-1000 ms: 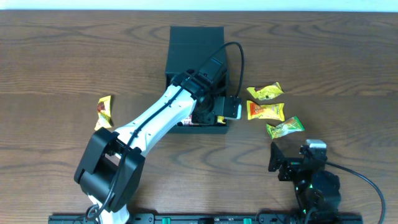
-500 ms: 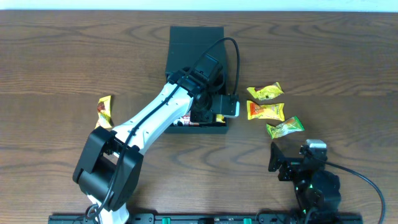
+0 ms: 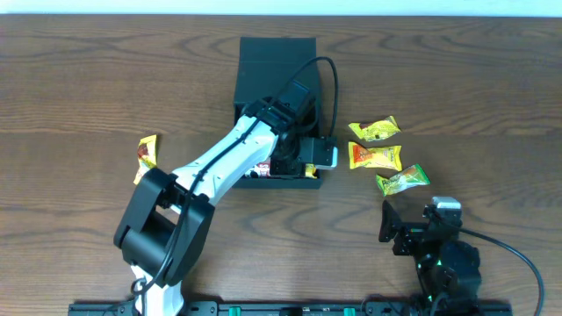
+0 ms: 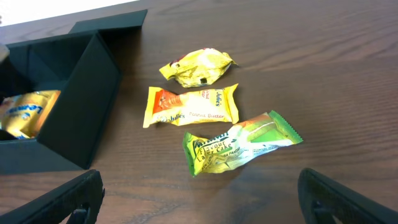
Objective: Pack container
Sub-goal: 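Carry the packet into the box beside the can and release, then move the left gripper back to the yellow chocolate packet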
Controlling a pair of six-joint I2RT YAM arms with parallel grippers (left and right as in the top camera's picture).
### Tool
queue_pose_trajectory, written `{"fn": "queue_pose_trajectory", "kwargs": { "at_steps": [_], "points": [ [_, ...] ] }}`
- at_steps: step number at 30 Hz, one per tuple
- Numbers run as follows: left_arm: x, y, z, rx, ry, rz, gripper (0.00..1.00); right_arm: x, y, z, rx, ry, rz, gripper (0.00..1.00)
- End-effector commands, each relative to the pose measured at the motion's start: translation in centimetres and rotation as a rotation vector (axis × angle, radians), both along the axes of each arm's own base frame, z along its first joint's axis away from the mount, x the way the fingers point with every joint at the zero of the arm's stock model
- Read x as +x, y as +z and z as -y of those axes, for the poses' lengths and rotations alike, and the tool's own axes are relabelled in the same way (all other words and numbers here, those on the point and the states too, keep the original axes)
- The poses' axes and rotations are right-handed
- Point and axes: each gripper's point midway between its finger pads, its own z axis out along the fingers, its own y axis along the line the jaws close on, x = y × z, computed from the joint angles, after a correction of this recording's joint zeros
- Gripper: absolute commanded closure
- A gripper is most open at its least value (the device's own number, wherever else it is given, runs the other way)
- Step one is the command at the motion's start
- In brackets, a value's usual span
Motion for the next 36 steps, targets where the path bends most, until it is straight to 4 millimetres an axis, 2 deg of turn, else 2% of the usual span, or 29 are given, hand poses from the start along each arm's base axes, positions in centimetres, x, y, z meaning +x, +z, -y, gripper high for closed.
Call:
{"fn": "queue_pose_trajectory", "kwargs": {
  "at_steps": [1,2,4,6,11,12,13,19,24,29,33,36],
  "points": [
    [-0.5,-0.8,-0.1,0.002,0.020,-0.042,0.88,0.0,-0.3,0.1,0.009,-0.008,-0.004,0.01],
    [-0.5,-0.8,-0.1,0.003,0.021,-0.042,0.77,0.0,-0.3,0.1,0.009,-0.008,-0.004,0.01],
    [-0.4,-0.8,-0.1,0.001,0.035,-0.045,0.62,0.0,-0.3,0.1,0.009,-0.008,-0.004,0.01],
    [-0.3,-0.8,0.0,-0.003,0.056,-0.048,0.54,0.0,-0.3,0.1,0.009,-0.008,-0.004,0.01],
    [-0.3,-0.8,0.0,-0.003,0.058,-0.049,0.44,0.0,-0.3,0.1,0.009,-0.008,-0.004,0.01],
    [-0.3,-0.8,0.0,-0.002,0.059,-0.049,0.36,0.0,-0.3,0.1,0.009,-0.008,-0.004,0.01],
    [-0.3,-0.8,0.0,-0.002,0.059,-0.049,0.32,0.0,-0.3,0.1,0.009,-0.008,-0.004,0.01],
    [-0.3,-0.7,0.0,-0.002,0.059,-0.046,0.30,0.0,-0.3,0.1,0.009,-0.008,-0.004,0.01],
    [0.8,-0.4,-0.4,0.030,0.072,0.005,0.27,0.0,-0.3,0.1,0.009,-0.008,-0.004,0.01],
    [4.0,3.2,1.1,-0.021,0.119,0.105,0.30,0.0,-0.3,0.1,0.008,-0.007,-0.004,0.01],
    [7.2,7.6,2.2,-0.070,0.212,0.211,0.35,0.0,-0.3,0.1,0.009,-0.008,-0.004,0.01],
    [9.5,11.3,1.6,-0.069,0.376,0.288,0.34,0.0,-0.3,0.1,0.009,-0.008,-0.004,0.01]
  ]
}}
